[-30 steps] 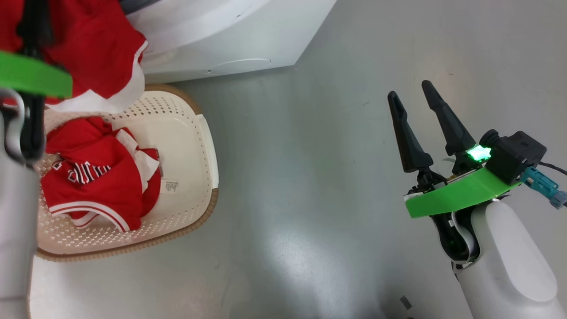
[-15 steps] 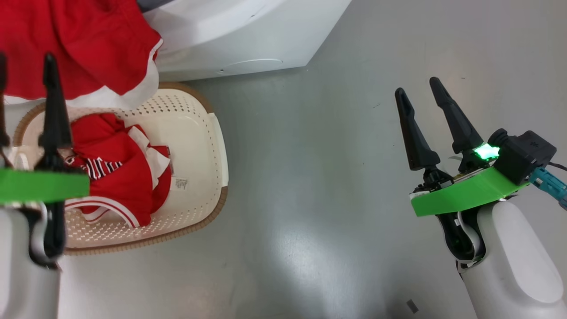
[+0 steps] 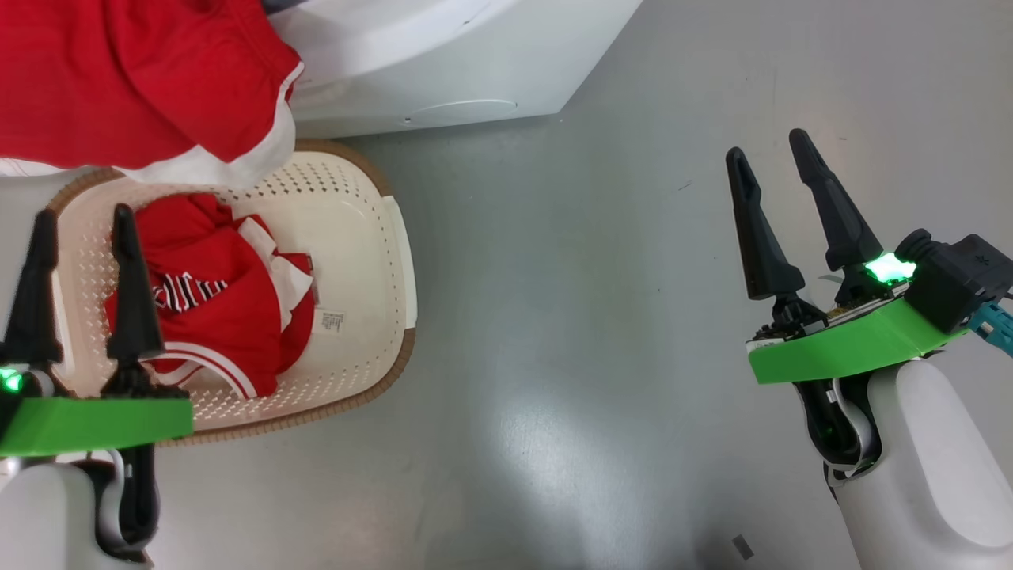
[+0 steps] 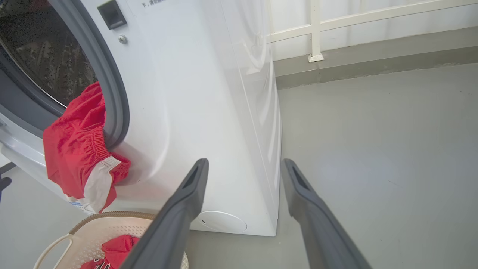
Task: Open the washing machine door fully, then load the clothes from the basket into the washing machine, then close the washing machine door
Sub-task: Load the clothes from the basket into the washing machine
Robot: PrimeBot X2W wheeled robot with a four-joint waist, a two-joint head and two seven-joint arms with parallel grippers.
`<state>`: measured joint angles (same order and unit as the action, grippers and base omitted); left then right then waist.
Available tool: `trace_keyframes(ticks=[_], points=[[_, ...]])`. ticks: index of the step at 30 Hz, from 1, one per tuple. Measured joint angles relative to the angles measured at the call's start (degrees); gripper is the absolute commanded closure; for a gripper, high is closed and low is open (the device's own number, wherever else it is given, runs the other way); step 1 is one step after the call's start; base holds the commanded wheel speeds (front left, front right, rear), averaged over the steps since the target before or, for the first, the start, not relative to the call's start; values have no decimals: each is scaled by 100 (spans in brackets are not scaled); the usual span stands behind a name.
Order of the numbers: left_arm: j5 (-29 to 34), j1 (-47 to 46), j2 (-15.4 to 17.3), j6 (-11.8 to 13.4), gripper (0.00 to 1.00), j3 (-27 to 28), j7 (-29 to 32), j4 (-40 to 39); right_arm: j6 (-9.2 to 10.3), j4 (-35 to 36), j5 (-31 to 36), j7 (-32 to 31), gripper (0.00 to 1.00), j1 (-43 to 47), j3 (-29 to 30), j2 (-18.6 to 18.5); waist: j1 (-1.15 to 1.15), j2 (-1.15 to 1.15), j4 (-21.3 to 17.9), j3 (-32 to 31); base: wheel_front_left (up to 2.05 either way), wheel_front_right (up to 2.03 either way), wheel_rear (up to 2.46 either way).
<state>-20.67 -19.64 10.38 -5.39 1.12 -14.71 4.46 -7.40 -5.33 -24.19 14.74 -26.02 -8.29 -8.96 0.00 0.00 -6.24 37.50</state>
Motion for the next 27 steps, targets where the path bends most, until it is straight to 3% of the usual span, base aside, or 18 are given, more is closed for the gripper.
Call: trace_keyframes(ticks=[16, 21, 27], points=[[193, 53, -197, -149, 0, 157, 0, 194, 0, 11, 40, 0, 0, 19, 5, 1, 0, 0, -33, 17, 0, 0, 0], [196, -173, -178, -152, 0, 118, 0, 742, 0, 10, 40, 0, 0, 17, 1, 7, 0, 0, -30, 60, 0, 0, 0], [183, -1073, 16, -193, 0, -73, 0, 1726, 0, 3, 40, 0, 0, 7, -26, 22, 0, 0, -69, 132, 0, 0, 0]])
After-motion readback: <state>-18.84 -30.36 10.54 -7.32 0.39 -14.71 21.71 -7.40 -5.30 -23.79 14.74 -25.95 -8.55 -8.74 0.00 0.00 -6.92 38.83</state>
